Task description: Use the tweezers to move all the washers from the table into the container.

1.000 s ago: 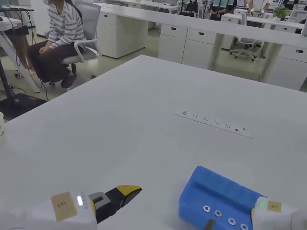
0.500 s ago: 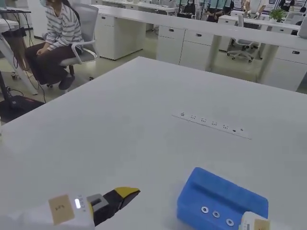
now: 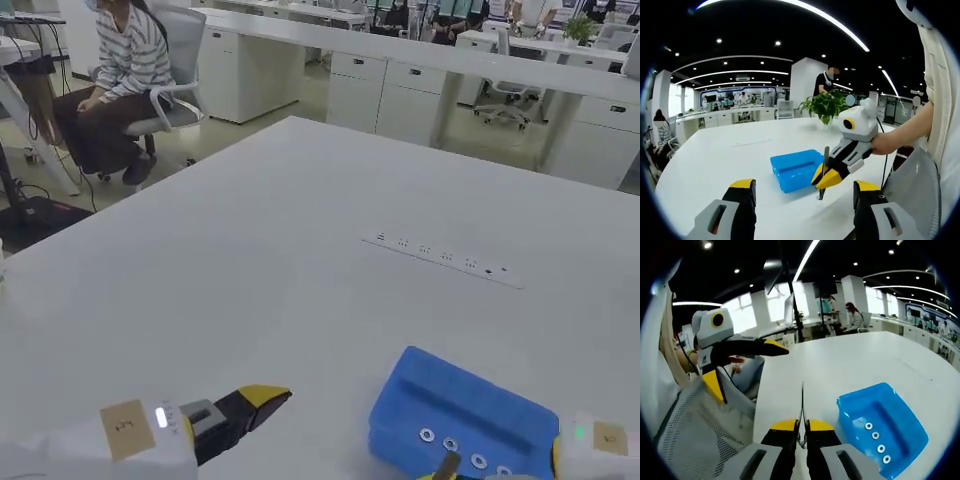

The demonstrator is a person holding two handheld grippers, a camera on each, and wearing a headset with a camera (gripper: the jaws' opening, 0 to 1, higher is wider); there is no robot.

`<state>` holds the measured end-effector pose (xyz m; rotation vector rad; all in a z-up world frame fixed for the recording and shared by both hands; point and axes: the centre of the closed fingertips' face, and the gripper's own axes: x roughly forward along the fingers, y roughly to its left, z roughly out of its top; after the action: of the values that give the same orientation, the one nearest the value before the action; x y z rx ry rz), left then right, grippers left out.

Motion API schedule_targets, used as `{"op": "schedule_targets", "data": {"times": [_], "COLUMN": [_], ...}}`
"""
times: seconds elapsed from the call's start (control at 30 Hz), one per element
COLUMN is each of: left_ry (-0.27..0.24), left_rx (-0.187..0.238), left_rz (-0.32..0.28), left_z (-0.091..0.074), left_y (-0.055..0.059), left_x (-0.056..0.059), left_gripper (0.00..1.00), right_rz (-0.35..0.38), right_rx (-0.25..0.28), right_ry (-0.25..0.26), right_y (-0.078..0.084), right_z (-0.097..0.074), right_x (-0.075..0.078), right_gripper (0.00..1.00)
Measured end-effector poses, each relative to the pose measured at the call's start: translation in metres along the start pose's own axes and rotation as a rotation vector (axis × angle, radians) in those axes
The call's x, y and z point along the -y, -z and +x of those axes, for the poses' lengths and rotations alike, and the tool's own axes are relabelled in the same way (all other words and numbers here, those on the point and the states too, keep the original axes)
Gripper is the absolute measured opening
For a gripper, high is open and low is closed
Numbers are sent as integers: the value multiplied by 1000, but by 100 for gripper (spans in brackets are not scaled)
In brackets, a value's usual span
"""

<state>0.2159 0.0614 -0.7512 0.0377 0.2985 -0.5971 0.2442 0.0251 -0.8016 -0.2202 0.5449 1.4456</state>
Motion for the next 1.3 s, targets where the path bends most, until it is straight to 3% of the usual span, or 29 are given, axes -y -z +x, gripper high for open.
{"op": "schedule_targets", "data": {"times": [0.43, 0.67, 0.73, 1.0, 1.1, 1.3], "left_ry": [-3, -4, -4, -5, -5, -4], "left_rx": [3, 9, 10, 14, 13, 13], "left_rz": [0, -4, -4, -8, -8, -8], "left_z": [-1, -1, -1, -1, -1, -1], "left_y": [-1, -2, -2, -3, -3, -3], "left_x": [-1, -1, -1, -2, -2, -2], "left_gripper": [81, 81, 81, 80, 80, 80], "right_rz": [77, 110, 173, 303, 386, 416], "right_rx": [117, 151, 169, 171, 155, 140], "right_ry": [26, 45, 59, 134, 163, 198], "right_y": [-46, -57, -59, -52, -43, -35], "right_z": [-11, -10, -8, 0, 4, 12], "right_x": [25, 41, 50, 82, 94, 113], "right_gripper": [3, 3, 3, 3, 3, 3]}}
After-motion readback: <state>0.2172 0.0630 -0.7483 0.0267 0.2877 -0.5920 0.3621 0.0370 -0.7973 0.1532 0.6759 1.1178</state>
